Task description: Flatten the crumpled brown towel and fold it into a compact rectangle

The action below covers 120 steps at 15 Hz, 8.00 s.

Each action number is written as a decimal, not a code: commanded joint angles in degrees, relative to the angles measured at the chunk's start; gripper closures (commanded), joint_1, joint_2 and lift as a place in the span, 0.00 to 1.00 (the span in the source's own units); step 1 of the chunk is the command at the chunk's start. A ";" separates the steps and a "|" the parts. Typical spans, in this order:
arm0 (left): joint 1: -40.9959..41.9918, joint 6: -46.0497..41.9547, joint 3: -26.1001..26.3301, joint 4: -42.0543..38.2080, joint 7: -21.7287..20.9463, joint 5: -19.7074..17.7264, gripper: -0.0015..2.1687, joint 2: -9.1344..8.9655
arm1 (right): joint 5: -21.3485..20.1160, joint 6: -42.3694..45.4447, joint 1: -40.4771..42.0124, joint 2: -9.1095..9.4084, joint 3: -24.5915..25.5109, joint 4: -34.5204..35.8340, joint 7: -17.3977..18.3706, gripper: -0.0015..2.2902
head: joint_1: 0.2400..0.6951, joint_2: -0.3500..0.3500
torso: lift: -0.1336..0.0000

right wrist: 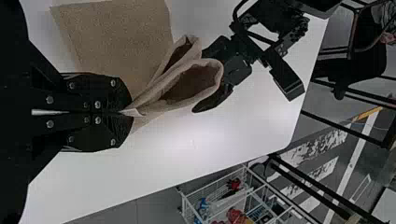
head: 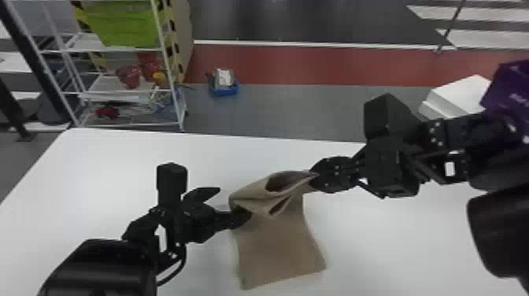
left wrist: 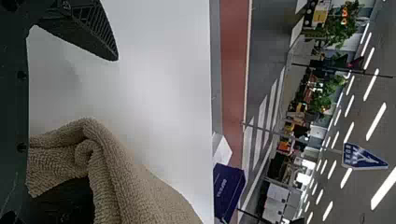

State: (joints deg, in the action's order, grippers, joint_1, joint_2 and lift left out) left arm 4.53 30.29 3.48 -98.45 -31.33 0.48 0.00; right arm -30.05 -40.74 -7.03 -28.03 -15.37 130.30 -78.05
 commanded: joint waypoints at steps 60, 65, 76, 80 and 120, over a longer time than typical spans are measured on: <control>0.83 9.05 -2.25 -0.87 -14.81 9.19 0.04 -0.15 | 5.09 0.88 7.74 5.88 -7.22 -15.78 -0.28 0.83 | 1.00 0.54 | 0.07; 0.31 16.79 -3.39 -8.52 -23.43 21.14 0.04 -0.15 | 5.18 1.41 7.65 5.88 -7.31 -16.31 -0.28 0.83 | 1.00 0.56 | 0.07; 5.23 17.84 -7.70 -16.69 -0.13 20.88 0.04 -0.15 | 7.46 3.16 7.91 7.46 -6.78 -18.86 -0.28 0.83 | 1.00 0.80 | 0.07; 8.04 17.31 -9.37 -18.10 11.47 13.94 0.04 -0.15 | 17.66 2.28 7.65 10.54 -0.27 -18.94 -0.28 0.83 | 1.00 0.89 | 0.07; 16.39 7.65 -17.80 -23.64 12.35 -0.30 0.04 -0.15 | 39.45 -49.34 -7.73 18.97 -2.03 -28.61 14.94 0.81 | 1.00 1.00 | 0.07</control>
State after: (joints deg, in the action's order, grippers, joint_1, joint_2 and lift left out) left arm 20.89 38.04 -14.15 -122.25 -18.93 0.20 0.00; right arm 9.48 -89.59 -14.04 -8.99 -16.19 104.82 -63.73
